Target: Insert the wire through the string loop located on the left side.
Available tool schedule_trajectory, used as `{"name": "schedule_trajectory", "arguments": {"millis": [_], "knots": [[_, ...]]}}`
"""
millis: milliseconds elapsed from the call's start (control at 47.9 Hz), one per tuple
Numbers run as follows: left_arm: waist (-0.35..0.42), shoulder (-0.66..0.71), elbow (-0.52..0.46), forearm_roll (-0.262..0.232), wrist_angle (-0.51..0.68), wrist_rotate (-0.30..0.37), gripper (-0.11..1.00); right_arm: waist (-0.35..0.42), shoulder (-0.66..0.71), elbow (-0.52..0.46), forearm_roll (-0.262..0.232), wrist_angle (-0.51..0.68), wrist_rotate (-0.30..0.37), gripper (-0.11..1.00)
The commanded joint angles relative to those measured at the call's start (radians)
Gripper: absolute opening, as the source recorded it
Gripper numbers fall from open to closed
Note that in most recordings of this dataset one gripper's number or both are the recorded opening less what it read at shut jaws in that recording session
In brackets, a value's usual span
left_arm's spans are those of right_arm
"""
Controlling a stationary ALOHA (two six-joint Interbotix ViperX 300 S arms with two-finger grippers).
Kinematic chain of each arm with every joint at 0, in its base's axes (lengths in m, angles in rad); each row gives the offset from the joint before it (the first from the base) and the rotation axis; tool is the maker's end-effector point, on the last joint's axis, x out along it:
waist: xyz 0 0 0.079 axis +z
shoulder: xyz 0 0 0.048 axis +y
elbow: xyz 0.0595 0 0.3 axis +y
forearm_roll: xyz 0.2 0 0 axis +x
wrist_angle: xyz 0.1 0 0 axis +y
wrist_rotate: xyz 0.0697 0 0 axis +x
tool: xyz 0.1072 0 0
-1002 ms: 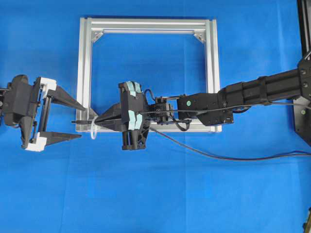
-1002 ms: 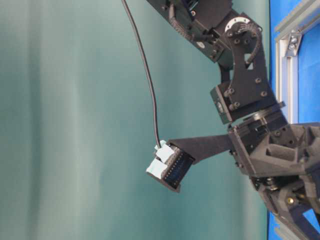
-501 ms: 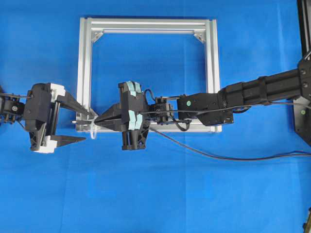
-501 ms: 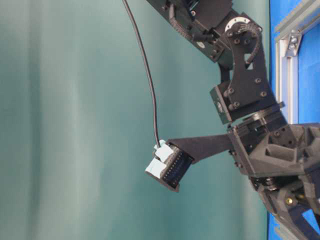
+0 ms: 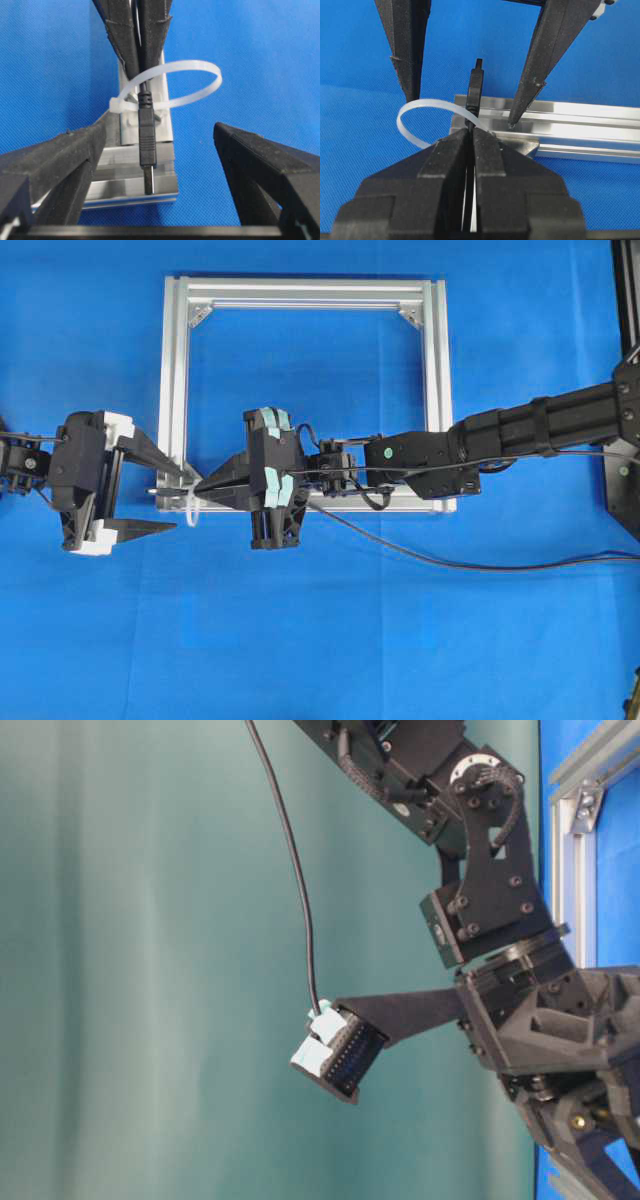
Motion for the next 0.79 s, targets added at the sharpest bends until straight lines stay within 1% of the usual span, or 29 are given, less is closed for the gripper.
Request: {"name": "schedule_trajectory", "arguments": {"millis": [0,146,188,230,292,439,480,501,710,773], "knots": [[0.003,-0.011,-0.009,0.002,-0.009,0.0,0.92,-0.002,-0.021,-0.02,-0.002,-0.009,0.0,-0.1],[0.003,-0.011,-0.014,0.002,-0.009,0.002,0.9,-0.002,-0.023,-0.02,-0.002,-0.009,0.0,-0.1],[0.003,-0.009,-0.012,0.002,-0.008,0.0,0.87,-0.002,-0.023,-0.02,-0.002,-0.008,0.0,-0.1],[0.003,-0.009,-0.014,0.0,-0.008,0.0,0.81,-0.002,-0.023,-0.02,-0.002,-0.008,0.0,-0.1],[0.003,-0.009,-0.012,0.002,-0.006,0.0,0.66,-0.003,-0.023,-0.02,-0.002,-0.008,0.0,-0.1],[0.003,-0.011,-0.017,0.002,-0.011,0.0,0.2,-0.002,-0.023,-0.021,-0.002,-0.006,0.0,-0.1],[0.003,-0.011,-0.02,0.002,-0.011,0.0,0.1,-0.002,-0.023,-0.021,-0.002,-0.006,0.0,-0.1],[0.003,-0.011,-0.021,0.002,-0.012,0.0,0.08,-0.002,-0.023,-0.021,-0.002,-0.006,0.0,-0.1],[0.003,-0.011,-0.023,0.002,-0.011,0.0,0.08,-0.002,-0.023,-0.02,-0.005,-0.003,-0.002,-0.1],[0.003,-0.011,-0.02,0.002,-0.011,-0.002,0.08,-0.002,-0.023,-0.021,-0.015,-0.002,-0.003,-0.1]]}}
